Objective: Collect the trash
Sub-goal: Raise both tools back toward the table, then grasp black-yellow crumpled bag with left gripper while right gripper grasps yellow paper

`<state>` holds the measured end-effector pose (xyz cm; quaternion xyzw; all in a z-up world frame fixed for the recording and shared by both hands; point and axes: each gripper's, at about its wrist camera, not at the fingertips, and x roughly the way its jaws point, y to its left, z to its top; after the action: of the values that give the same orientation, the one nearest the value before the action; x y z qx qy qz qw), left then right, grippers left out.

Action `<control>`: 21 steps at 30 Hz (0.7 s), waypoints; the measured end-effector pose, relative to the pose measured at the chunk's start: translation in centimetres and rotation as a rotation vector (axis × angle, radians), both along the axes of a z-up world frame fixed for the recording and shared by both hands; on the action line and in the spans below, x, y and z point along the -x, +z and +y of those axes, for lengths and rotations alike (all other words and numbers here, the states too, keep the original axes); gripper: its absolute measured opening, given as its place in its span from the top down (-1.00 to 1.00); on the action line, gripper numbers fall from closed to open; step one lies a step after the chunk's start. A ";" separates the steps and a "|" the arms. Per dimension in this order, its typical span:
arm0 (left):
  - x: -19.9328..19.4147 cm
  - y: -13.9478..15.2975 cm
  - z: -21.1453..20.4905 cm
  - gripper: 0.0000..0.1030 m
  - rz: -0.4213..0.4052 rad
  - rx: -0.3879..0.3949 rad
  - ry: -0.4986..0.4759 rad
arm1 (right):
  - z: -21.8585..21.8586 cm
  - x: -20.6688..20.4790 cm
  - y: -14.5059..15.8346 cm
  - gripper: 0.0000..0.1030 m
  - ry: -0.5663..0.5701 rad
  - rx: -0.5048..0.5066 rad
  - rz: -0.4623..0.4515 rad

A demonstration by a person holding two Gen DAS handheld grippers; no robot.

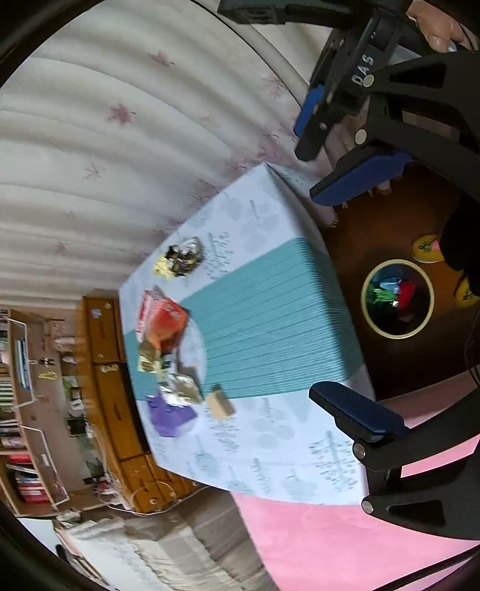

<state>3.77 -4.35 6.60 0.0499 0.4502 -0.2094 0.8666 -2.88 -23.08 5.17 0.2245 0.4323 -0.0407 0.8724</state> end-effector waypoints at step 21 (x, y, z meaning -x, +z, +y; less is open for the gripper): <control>-15.7 -2.8 -10.3 -0.84 0.133 0.030 0.054 | -10.9 -16.5 -2.0 0.27 0.097 0.030 0.006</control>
<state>19.45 -14.66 3.79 0.0105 0.5047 -0.1954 0.8408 13.65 -33.96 3.21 0.1903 0.4446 -0.0054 0.8753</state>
